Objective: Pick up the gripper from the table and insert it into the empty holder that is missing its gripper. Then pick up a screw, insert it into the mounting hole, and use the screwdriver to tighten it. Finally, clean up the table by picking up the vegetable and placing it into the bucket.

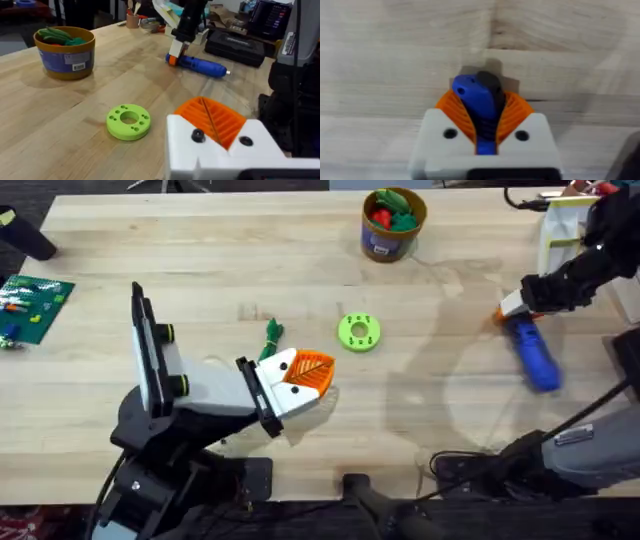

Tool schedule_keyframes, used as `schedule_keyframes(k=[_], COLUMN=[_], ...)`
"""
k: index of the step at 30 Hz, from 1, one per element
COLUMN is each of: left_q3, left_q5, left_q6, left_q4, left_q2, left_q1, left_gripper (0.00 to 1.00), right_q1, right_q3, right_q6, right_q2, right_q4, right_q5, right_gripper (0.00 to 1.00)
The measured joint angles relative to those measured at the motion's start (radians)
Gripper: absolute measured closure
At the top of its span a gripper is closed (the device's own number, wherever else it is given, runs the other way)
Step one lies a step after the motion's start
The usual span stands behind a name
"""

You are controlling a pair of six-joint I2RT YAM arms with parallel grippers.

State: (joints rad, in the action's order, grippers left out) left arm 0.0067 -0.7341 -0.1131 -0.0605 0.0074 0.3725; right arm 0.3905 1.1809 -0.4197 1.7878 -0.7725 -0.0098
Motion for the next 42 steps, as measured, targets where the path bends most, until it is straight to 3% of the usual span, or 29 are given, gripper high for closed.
schedule_keyframes(k=[1, 2, 7, 8, 19, 24, 42], left_q3=[0.0, 0.0, 0.0, 0.0, 0.0, 0.0, 0.0], left_q5=[0.001, 0.002, 0.002, 0.002, 0.005, 0.005, 0.006], left_q6=[0.0, 0.0, 0.0, 0.0, 0.0, 0.0, 0.0], left_q4=[0.0, 0.0, 0.0, 0.0, 0.0, 0.0, 0.0], left_q2=[0.0, 0.0, 0.0, 0.0, 0.0, 0.0, 0.0], left_q1=[0.0, 0.0, 0.0, 0.0, 0.0, 0.0, 0.0], left_gripper=[0.991, 0.991, 0.991, 0.991, 0.991, 0.991, 0.991], right_q1=[0.0, 0.0, -0.009, -0.012, -0.014, -0.013, -0.013], right_q3=[0.0, 0.0, 0.0, 0.0, 0.005, 0.005, -0.043], right_q6=[0.01, 0.017, -0.015, -0.021, -0.051, -0.156, -0.247], right_q2=[0.0, 0.0, -0.003, -0.003, -0.027, -0.092, -0.048], right_q4=[-0.004, -0.014, -0.051, -0.058, -0.119, -0.229, -0.159], right_q5=[-0.01, -0.024, -0.064, -0.067, -0.067, -0.066, -0.02], right_gripper=[0.846, 0.751, 0.054, 0.023, 0.007, 0.007, 0.008])
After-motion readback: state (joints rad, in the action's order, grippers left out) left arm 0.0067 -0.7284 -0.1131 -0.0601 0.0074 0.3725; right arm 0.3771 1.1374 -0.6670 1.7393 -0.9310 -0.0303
